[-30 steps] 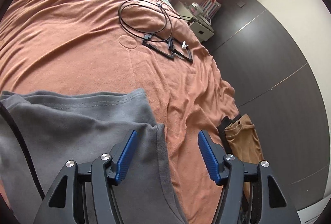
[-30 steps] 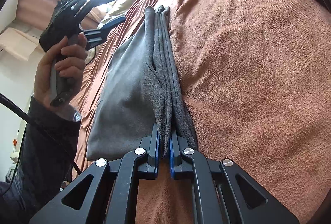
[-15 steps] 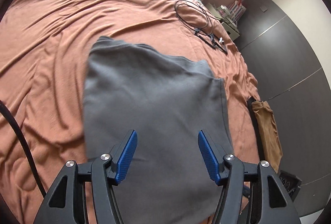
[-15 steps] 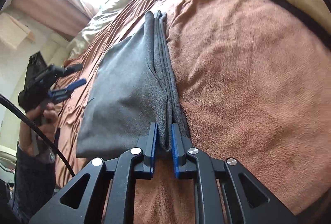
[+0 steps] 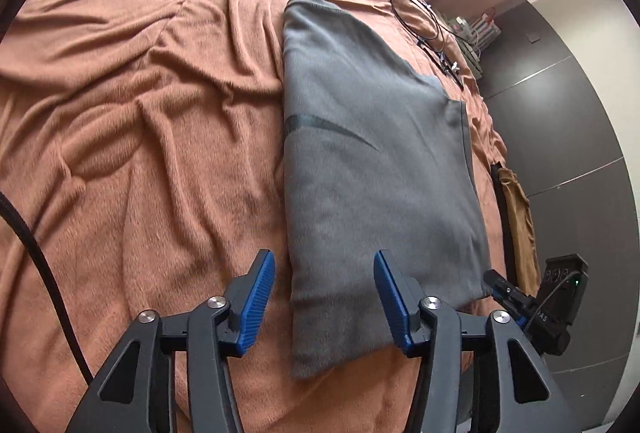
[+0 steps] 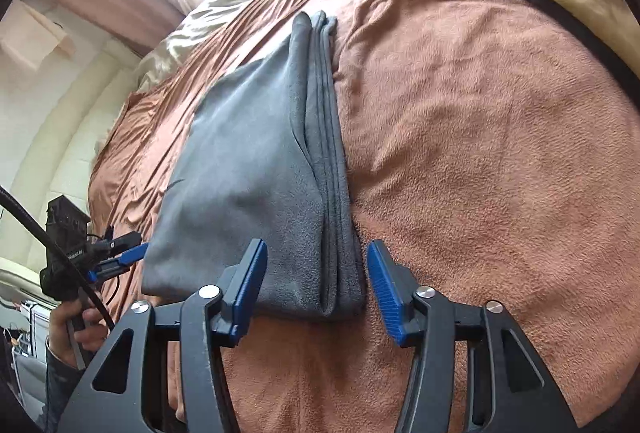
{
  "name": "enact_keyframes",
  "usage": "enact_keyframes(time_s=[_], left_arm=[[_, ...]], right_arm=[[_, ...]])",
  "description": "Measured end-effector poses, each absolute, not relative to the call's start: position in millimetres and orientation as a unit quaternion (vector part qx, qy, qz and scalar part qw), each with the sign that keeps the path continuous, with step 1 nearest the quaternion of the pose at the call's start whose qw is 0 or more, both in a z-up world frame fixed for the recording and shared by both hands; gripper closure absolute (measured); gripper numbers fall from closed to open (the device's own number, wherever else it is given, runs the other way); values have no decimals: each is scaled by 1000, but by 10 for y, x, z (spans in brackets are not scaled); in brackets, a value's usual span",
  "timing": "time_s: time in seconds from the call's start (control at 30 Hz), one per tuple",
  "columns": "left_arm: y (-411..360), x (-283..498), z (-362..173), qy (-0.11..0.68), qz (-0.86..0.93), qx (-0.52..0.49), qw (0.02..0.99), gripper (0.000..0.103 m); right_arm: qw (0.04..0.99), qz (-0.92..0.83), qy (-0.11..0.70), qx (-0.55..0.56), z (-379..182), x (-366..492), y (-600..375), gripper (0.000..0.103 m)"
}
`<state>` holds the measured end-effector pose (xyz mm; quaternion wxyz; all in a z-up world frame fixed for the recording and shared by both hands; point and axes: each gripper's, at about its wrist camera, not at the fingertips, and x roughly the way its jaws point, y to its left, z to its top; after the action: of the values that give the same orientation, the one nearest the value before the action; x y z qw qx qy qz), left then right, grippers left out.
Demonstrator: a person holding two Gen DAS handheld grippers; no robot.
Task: Fold small clothes
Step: 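Close the left gripper on the strip's end while the right gripper opens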
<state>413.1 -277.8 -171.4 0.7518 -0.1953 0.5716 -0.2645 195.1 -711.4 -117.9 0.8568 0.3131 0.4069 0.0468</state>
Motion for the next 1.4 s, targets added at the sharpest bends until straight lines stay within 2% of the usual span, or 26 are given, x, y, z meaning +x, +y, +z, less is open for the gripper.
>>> enact_keyframes(time_s=[0.07,0.2,0.27,0.33,0.4,0.73,1.07,1.4], left_arm=[[-2778,4061,-1769,576,-269,-207,744,62],[-2768,3959,-1909,589,-265,-225,730,69],[-2773,3913,-1966,588,-266,-237,726,76],[-2758,3868,-1996,582,-268,-249,726,91],[-2718,3840,-1990,579,-266,-263,725,93],[-2374,3767,-1503,544,-284,-265,744,95],[-1918,3473,-1428,543,-289,-254,746,95],[-1501,3018,-1405,530,-292,-261,752,95]], right_arm=[[852,50,412,319,-1216,1963,-7100,67],[848,53,412,330,-1269,1969,-7071,72],[846,53,410,335,-1290,1972,-7065,79],[845,53,407,342,-1293,1979,-7064,87],[844,55,403,351,-1274,1967,-7065,92],[840,77,398,359,-1181,1835,-6804,94],[829,89,410,370,-1389,1695,-6347,94],[833,103,420,345,-1289,1656,-6043,94]])
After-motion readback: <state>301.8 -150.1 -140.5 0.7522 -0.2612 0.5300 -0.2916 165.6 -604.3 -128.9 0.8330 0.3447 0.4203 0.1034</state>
